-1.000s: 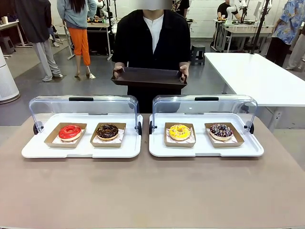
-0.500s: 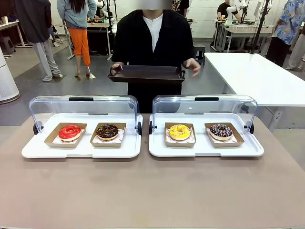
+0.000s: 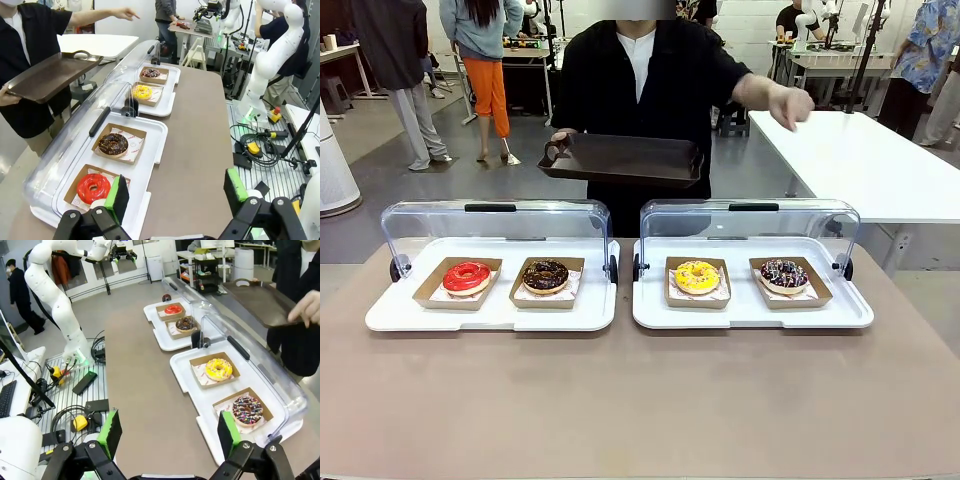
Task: Provide the desired donut to the person.
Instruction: Pick up and lift the Paper togo box containing the Donut pointed at by the person.
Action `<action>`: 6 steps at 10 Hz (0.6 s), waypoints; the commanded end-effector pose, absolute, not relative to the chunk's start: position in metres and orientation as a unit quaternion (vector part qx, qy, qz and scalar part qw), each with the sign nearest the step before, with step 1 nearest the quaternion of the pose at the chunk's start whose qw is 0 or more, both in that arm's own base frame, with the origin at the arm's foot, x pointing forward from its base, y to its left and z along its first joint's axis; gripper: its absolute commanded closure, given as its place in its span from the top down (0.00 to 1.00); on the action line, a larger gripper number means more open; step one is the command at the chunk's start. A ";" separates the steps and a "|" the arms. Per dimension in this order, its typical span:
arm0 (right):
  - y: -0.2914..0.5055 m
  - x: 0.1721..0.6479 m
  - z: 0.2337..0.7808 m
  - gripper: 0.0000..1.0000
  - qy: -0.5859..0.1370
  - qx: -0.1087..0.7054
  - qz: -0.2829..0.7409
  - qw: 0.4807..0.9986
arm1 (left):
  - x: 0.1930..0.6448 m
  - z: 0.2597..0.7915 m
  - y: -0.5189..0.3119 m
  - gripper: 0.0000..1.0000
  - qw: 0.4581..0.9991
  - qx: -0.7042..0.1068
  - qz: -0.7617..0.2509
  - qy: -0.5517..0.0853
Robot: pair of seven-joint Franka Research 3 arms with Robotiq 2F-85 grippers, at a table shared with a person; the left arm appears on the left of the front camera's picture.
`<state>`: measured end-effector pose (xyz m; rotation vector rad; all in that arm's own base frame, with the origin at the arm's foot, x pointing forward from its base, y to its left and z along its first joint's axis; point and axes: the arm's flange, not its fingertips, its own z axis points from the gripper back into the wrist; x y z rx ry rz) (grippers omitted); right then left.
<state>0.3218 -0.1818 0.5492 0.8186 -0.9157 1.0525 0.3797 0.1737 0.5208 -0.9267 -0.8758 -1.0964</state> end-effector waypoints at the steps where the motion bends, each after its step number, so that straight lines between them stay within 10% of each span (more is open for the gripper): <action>1: -0.182 0.326 0.551 1.00 -0.424 0.370 0.472 0.679 | 0.379 0.521 0.175 1.00 0.661 -0.414 -0.486 -0.394; 6: -0.182 0.326 0.551 1.00 -0.424 0.370 0.472 0.679 | 0.379 0.521 0.175 1.00 0.661 -0.414 -0.486 -0.394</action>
